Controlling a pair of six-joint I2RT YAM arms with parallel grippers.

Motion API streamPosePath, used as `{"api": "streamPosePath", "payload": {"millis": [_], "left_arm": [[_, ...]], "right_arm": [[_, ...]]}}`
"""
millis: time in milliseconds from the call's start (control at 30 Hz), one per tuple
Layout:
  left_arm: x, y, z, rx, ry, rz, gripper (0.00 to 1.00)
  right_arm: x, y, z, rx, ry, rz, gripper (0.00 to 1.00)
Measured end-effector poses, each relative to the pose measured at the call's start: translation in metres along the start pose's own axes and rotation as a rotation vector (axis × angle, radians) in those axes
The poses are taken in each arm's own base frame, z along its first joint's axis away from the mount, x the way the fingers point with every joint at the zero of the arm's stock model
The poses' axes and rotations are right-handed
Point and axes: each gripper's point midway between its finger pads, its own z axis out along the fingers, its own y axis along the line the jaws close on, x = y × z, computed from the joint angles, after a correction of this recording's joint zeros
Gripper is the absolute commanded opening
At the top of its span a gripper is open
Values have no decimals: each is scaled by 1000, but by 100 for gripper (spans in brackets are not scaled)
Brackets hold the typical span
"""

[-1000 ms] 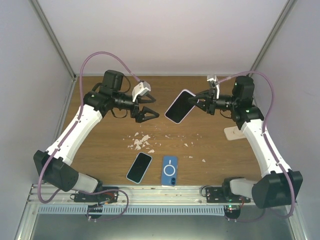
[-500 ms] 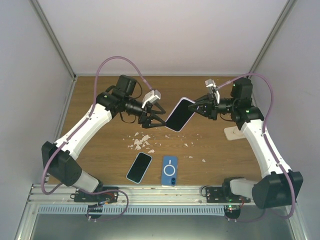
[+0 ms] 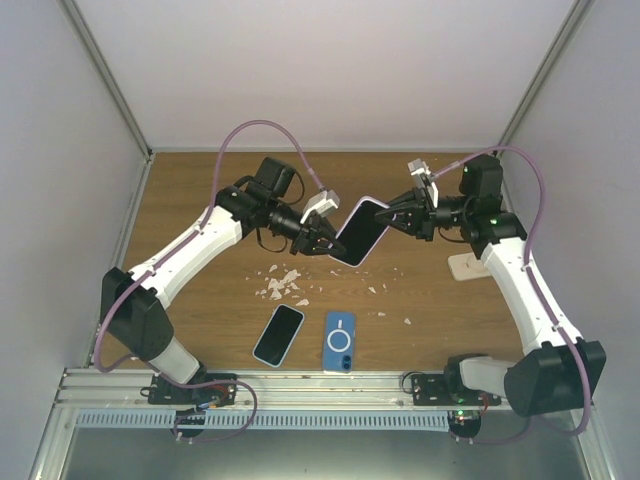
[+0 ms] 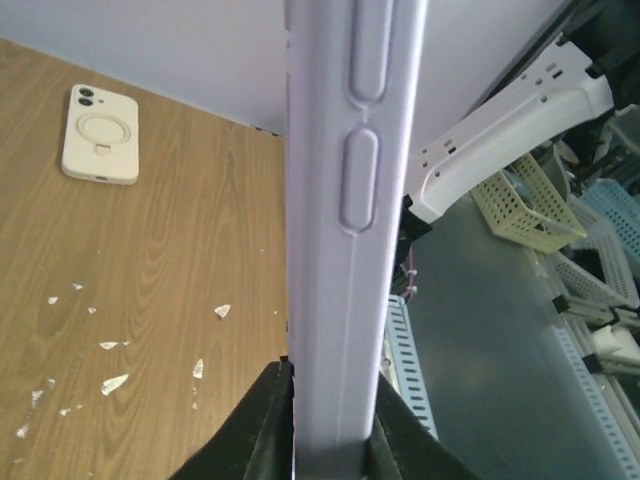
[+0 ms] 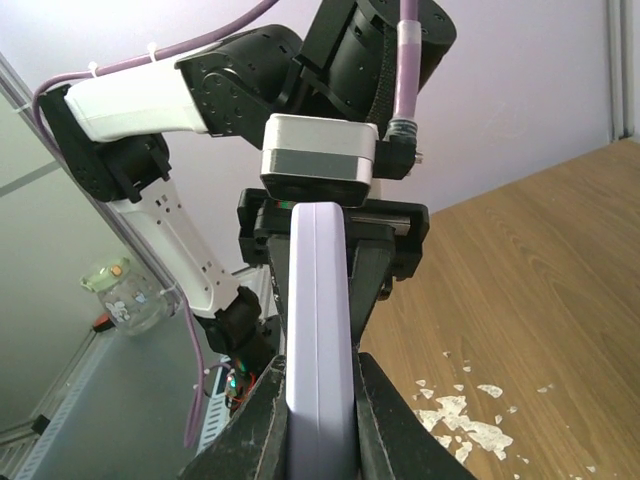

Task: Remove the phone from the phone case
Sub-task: Pick up the phone at the center of the board.

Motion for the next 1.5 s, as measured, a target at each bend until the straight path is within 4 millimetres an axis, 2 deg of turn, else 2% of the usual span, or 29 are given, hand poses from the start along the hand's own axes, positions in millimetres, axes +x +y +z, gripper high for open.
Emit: {"api": "streamPosePath", "payload": {"millis": [67,100,233,300,400,633,733,867,967,1067,1167,1300,1500], "left_arm": [[-1,2,0,-1,-4,2,0],[-1,2,0,-2,-6,9,0],[-5,5,-1,-10,-16,-1,0],[-8,5,-2,-8,-25,-27,0],[-18,9,-6,-15,-59,-56,0],[-44,25,-21,-58,-158,-92,0],[-48,26,-21,-53,-178,-107,0],[-51,27,-21,-42,-194,-139,0],[-52,27,-20,-29,-205,-145,0],[-53,27,-20,-23,-211,-151,0],[-54,25,-20,-15,-213,-145,1],[-54,24,-21,-18,-213,-122,13],[-51,21,-28,-50,-224,-98,47]], "right_arm": [[-2,-1,0,1,1,11,1],[-2,-3,0,7,3,26,3],[-6,-7,0,22,2,38,44],[-11,-9,1,26,-2,27,55],[-21,-11,1,30,-9,7,63],[-31,-23,2,70,-27,35,67],[-33,-29,3,85,-35,60,67],[-34,-29,10,77,-40,83,56],[-37,-31,14,73,-46,107,44],[-37,-35,15,72,-53,135,25],[-37,-40,15,77,-62,173,13],[-37,-37,16,58,-63,197,2],[-36,-37,15,54,-64,205,1]]}}
